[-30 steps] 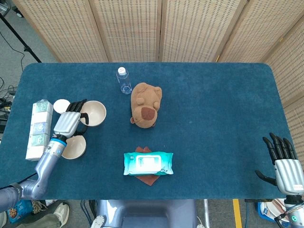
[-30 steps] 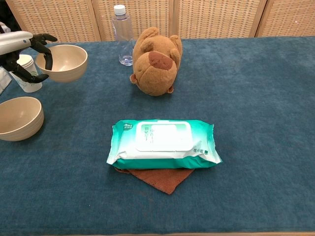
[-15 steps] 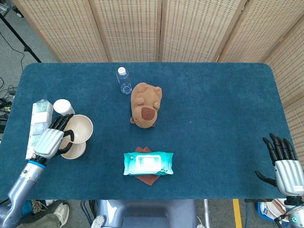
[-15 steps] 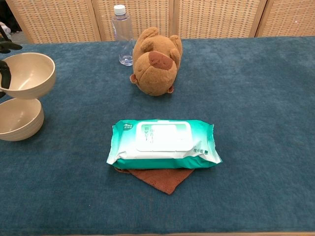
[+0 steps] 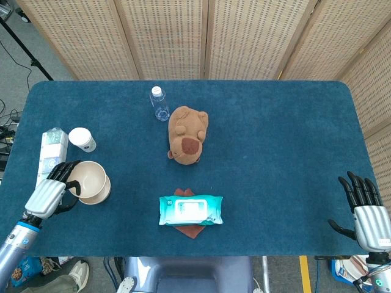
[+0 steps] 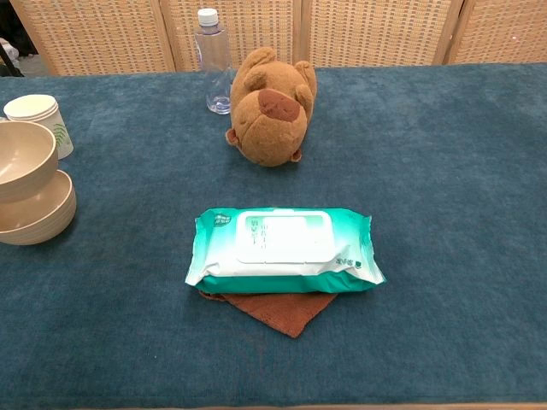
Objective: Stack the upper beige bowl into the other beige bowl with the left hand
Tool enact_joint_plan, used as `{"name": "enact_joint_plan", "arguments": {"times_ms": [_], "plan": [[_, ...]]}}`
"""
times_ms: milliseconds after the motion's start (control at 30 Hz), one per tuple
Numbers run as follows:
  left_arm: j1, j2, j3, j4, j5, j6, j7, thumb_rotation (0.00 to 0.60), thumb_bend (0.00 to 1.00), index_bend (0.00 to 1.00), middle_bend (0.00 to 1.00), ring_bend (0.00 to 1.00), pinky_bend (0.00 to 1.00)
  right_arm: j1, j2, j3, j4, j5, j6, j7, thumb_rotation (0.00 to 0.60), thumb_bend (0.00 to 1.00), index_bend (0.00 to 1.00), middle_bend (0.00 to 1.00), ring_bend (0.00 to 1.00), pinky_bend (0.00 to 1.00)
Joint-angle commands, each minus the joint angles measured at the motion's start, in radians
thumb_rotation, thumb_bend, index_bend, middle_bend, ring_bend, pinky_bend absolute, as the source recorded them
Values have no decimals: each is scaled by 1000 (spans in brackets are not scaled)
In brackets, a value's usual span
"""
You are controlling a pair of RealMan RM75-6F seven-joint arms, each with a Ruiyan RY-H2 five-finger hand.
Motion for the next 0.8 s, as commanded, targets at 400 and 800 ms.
{"name": "enact_joint_plan", "arguments": {"times_ms": [400, 800], "plan": [[-14, -60, -3, 66, 11, -64, -21, 600, 456, 680, 0, 0, 0, 0, 0, -2, -3, 3, -9, 6, 600, 0, 0, 0, 0, 0], [-4, -33, 8, 54, -3, -107, -2, 600, 426, 426, 0, 0, 0, 0, 5, -10, -15, -2, -20, 18, 600, 0, 0, 0, 0, 0]]}}
